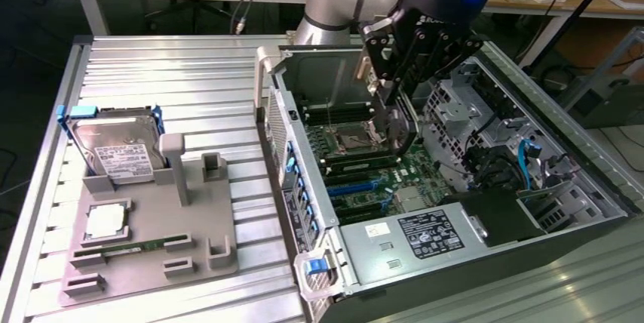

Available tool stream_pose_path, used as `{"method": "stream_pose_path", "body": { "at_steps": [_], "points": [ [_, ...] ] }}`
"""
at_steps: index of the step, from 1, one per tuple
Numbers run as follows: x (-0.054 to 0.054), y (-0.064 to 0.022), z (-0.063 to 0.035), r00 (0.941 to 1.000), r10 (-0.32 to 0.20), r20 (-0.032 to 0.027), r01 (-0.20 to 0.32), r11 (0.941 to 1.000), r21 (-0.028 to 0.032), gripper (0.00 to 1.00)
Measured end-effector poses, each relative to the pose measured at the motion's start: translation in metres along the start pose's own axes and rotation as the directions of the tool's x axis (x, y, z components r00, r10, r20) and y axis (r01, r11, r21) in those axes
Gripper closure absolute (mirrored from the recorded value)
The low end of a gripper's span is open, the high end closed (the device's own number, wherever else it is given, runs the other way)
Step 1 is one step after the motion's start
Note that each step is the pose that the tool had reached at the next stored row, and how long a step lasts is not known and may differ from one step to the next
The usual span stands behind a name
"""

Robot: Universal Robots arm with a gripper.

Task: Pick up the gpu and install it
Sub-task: 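Pick up the gpu and move the gpu toward the slot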

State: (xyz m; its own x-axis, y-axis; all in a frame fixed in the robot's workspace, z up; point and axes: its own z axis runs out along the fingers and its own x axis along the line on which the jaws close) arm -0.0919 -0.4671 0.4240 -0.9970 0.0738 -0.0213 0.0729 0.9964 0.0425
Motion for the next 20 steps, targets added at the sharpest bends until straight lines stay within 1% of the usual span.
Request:
{"method": "stream_pose_path", "body": {
  "at_steps": [10,20],
  "points": [
    [-0.011,0.0008,0.0003,1.0,0.0,0.0,0.0,1.0,0.0,0.73],
    [-0.019,0.0014,0.0004,1.0,0.0,0.0,0.0,1.0,0.0,0.73]
  ]
}}
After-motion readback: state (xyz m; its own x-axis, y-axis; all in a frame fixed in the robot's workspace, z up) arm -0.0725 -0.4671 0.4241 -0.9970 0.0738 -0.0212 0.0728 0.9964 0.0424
